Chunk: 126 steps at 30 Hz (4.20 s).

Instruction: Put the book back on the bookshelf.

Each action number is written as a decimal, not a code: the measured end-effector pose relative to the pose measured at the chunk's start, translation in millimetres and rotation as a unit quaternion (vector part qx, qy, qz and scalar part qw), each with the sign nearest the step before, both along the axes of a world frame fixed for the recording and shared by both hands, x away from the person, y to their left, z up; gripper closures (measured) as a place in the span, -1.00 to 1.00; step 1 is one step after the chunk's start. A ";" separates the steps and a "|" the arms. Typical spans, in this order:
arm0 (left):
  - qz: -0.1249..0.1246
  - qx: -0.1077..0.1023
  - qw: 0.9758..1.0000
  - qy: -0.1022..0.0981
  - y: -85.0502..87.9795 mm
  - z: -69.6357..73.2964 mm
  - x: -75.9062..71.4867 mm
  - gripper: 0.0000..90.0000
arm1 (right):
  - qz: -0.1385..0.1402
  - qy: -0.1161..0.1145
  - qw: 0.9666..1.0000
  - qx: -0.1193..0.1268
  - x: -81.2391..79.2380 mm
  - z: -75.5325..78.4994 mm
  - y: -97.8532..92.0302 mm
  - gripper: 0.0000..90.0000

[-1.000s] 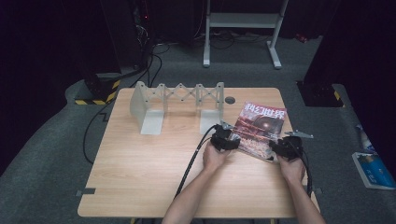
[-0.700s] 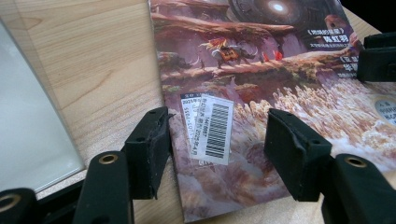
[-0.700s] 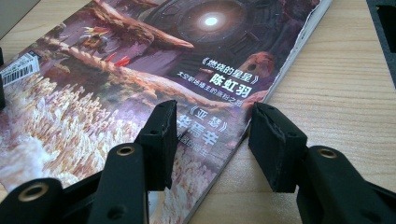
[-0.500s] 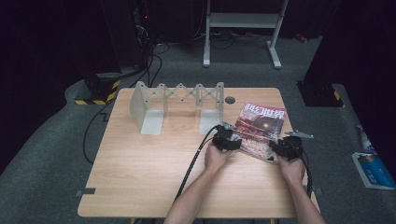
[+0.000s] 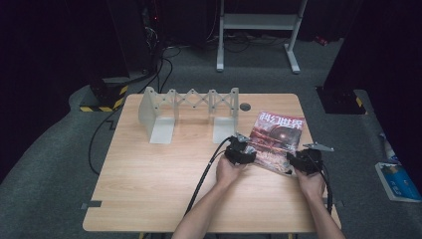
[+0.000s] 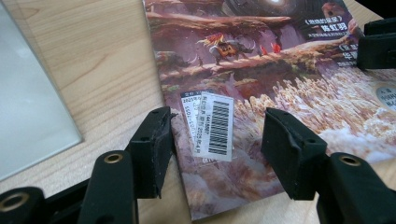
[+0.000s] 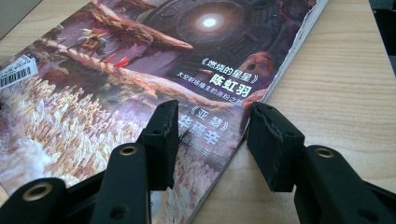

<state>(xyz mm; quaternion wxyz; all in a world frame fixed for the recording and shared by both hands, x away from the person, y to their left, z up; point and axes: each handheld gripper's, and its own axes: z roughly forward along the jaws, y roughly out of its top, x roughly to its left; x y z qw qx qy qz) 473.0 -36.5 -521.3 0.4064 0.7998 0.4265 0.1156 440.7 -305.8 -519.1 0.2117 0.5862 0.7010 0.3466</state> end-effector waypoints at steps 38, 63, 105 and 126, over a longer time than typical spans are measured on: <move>-0.037 0.003 0.999 0.013 24.9 2.0 -57.9 -0.02 | 0.052 -0.016 0.998 -0.027 -58.4 -0.2 14.0 0.18; -0.052 0.007 0.999 0.007 43.5 1.4 -109.3 -0.03 | 0.077 -0.027 0.997 -0.015 -100.0 -3.4 22.5 0.18; -0.039 0.030 0.999 0.009 80.9 3.6 -204.2 -0.04 | 0.158 -0.032 0.987 -0.003 -153.6 -5.8 51.9 0.18; 0.019 0.022 0.999 0.017 118.4 3.5 -215.7 -0.04 | 0.196 -0.023 0.980 -0.004 -136.6 -4.6 93.4 0.18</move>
